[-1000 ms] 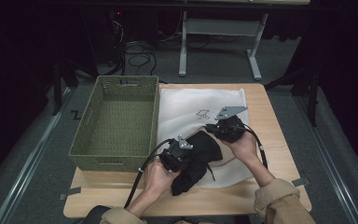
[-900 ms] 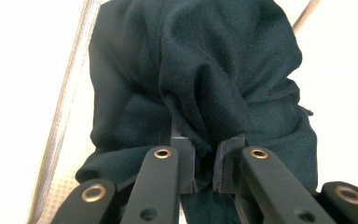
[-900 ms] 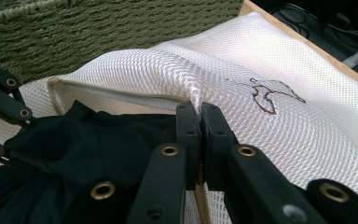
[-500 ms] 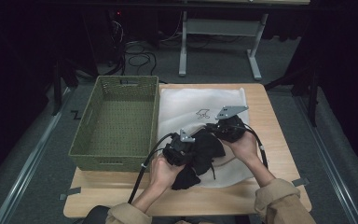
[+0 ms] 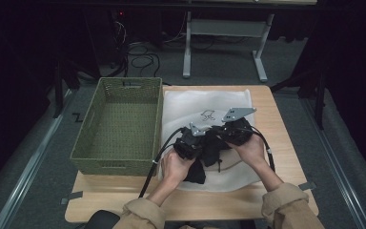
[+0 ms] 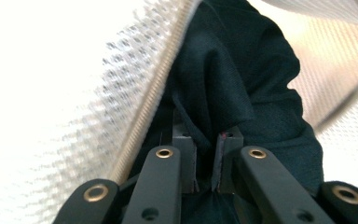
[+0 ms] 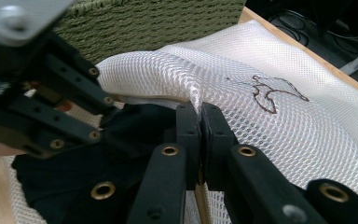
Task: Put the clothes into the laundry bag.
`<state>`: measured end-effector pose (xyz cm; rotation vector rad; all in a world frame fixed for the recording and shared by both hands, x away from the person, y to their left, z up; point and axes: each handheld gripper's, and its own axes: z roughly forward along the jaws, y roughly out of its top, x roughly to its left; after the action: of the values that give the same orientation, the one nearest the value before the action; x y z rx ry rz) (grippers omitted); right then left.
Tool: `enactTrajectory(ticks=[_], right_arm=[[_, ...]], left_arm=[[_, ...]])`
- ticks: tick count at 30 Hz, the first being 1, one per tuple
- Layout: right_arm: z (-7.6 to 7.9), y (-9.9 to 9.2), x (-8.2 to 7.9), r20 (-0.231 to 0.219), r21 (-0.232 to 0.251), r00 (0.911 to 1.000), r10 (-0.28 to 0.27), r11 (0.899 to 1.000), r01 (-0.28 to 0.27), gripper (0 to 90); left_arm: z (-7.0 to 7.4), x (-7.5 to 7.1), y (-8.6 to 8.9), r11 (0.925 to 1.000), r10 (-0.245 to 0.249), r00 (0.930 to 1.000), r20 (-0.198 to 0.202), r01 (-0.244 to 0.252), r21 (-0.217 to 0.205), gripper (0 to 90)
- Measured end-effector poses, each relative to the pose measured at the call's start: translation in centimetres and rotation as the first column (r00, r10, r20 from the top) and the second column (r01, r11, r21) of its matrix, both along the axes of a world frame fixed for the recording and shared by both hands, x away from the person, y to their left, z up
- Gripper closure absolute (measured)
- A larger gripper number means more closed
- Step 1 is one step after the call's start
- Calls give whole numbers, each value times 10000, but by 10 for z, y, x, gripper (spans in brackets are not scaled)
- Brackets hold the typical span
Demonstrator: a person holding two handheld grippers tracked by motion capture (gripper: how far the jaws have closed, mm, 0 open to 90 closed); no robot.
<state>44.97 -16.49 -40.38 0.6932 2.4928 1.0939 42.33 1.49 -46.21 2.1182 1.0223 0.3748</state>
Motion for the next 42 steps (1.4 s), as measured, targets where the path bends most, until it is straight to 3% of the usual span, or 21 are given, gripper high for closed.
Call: enactTrajectory(ticks=[6, 13, 18, 24, 29, 36, 42], right_arm=[[-2, 0, 0, -51, -96, 9999, 86, 9999, -87, 881], [-7, 1, 0, -173, -151, 9998, 71, 9999, -74, 881], [-7, 0, 0, -130, -104, 9999, 82, 9999, -84, 881], [-8, 1, 0, -124, -129, 9999, 94, 9999, -95, 881], [-8, 2, 1, -128, -141, 9999, 85, 9999, -86, 881], [-9, 0, 1, -145, -115, 9999, 78, 9999, -79, 880], [-9, 2, 1, -120, -178, 9999, 113, 9998, -115, 881]], left_arm=[[-10, 5, -3, 9995, 62, 9999, -120, -58, 295, 781], [-10, 3, 5, 9993, -211, 9983, -536, 194, -304, 497], [-4, -7, 12, 9992, -367, 9980, -506, 359, -178, 385], [-3, -21, 22, 9984, -536, 9960, -717, 546, 127, 349], [-15, -30, 26, 9951, -727, 9908, -1144, 798, 587, 336], [-32, -39, 25, 9876, -982, 9778, -1849, 1187, 1031, 297], [-38, -40, 25, 9860, -983, 9740, -2043, 1231, 1122, 293]])
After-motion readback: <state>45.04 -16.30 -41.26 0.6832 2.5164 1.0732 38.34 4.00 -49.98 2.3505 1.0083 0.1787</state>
